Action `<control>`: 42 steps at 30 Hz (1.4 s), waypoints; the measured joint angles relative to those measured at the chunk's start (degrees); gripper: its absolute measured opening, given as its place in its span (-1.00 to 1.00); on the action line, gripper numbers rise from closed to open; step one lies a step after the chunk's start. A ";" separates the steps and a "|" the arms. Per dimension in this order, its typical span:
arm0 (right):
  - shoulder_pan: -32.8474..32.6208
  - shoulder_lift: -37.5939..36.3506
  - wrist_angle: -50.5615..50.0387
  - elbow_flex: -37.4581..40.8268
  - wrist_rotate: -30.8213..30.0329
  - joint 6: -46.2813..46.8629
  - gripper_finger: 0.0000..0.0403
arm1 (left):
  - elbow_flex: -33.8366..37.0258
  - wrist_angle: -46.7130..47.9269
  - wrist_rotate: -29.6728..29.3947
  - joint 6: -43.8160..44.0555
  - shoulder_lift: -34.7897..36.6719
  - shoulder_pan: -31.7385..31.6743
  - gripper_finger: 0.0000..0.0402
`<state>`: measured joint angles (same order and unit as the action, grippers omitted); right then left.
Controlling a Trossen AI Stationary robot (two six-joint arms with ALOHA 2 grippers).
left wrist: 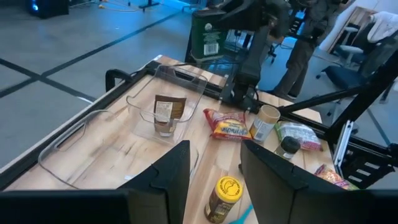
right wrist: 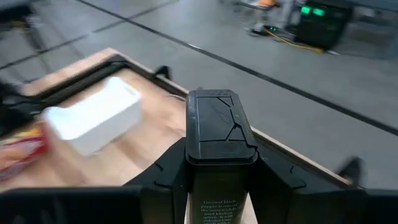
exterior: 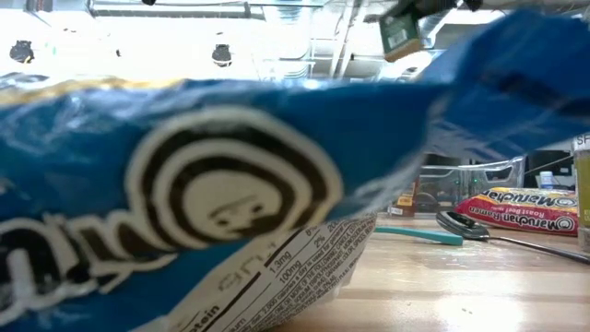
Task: Pick & Place Food Item
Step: Put the black spice can into the right transparent bin
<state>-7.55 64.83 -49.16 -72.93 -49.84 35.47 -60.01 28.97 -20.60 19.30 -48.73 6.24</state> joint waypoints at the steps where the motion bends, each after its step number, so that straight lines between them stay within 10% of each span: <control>1: 0.35 -0.38 -1.35 0.00 -0.48 1.29 -0.40 | 0.00 -0.02 0.02 0.01 -0.02 0.00 -0.32; 24: 5.64 -3.55 -18.47 5.81 -7.70 19.58 -0.40 | 0.00 -0.11 0.02 0.04 -0.04 0.02 -0.32; 42: 12.98 -7.13 16.74 37.36 -7.38 25.53 -0.39 | 0.00 -0.12 0.04 0.04 -0.04 0.02 -0.32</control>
<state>5.42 57.70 -32.42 -35.57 -57.21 60.99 -60.01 28.85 -20.56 19.34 -48.77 6.26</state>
